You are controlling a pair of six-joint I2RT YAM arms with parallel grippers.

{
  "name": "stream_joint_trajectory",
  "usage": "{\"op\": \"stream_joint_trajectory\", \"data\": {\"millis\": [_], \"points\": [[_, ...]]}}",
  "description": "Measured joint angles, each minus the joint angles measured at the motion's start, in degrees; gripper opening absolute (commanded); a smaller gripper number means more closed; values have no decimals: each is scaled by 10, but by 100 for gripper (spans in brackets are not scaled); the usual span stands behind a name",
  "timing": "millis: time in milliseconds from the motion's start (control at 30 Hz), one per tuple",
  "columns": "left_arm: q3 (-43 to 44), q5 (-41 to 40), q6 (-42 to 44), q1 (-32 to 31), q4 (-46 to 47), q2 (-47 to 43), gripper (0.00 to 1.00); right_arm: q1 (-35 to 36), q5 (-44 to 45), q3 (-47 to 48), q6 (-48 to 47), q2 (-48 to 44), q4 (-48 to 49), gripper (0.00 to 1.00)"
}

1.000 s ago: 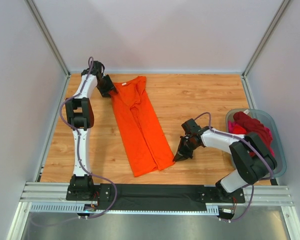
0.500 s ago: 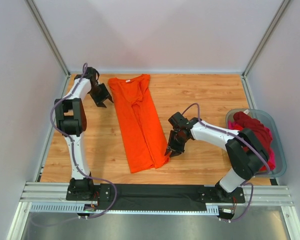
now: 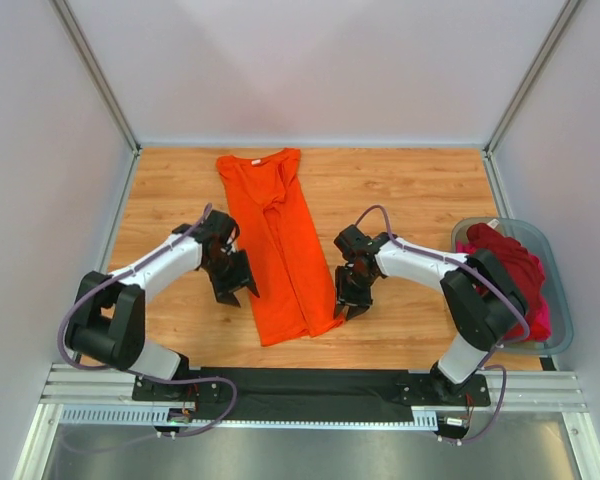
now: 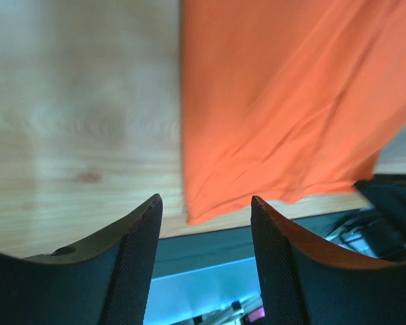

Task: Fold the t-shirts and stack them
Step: Fold the tshirt

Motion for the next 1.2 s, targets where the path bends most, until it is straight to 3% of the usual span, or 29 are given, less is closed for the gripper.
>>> {"op": "stream_joint_trajectory", "data": {"millis": [200,333,567,733,833,867,967,1000,1033,1133,1200], "points": [[-135,16,-94,-75,42,-63,66,-4,-11,-17,-18,8,24,35],[-172,23,-143,-104,76,-78,66,-6,-30,-45,-19,7,43,20],[-190,29,-208,-168,125,-71,62,-8,-66,-89,-14,-17,84,17],[-198,24,-227,-176,126,-61,48,-7,-63,-92,-15,-19,86,6],[-198,15,-234,-176,122,-61,29,-7,-61,-92,-17,-19,87,0],[-198,12,-235,-176,119,-61,16,-7,-60,-92,-18,-19,87,0],[-198,7,-238,-176,114,-57,0,-7,-60,-92,-19,-19,86,0],[-198,8,-239,-176,112,-56,0,-7,-60,-92,-19,-20,86,2],[-198,8,-240,-176,111,-56,0,-7,-61,-93,-19,-20,86,14],[-198,5,-240,-176,102,-57,0,-7,-64,-95,-17,-28,85,34],[-198,-1,-239,-176,87,-60,0,-7,-64,-99,-18,-42,76,37]]}}
